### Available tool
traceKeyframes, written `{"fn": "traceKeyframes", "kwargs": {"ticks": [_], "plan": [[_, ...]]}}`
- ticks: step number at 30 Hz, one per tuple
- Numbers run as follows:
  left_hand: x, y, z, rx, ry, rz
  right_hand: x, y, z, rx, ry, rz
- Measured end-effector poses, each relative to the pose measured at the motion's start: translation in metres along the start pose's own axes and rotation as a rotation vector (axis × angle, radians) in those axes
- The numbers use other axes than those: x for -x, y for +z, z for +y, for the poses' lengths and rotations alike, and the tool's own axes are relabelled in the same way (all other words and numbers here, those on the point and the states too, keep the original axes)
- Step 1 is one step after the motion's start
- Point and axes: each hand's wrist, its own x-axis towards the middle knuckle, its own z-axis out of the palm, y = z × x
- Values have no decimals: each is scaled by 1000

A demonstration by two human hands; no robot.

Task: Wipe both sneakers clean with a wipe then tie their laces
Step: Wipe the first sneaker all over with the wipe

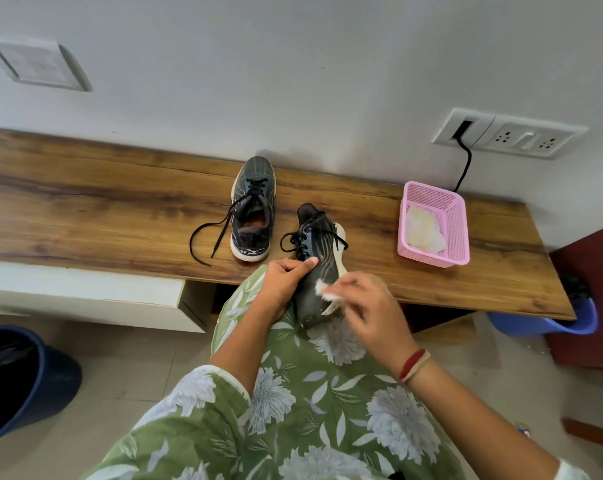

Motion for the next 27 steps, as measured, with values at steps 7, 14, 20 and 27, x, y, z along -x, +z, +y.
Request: {"fn": "traceKeyframes", "kwargs": {"ticks": [7, 14, 20, 27], "plan": [[0, 1, -3, 36, 24, 30, 8, 19, -1, 27, 13, -88], [-2, 3, -4, -17, 4, 41, 29, 18, -3, -21, -107, -162], [-1, 1, -3, 2, -1, 43, -30, 10, 15, -171, 340, 77], [-2, 2, -3, 44, -4, 69, 1, 27, -6, -46, 140, -17]]}}
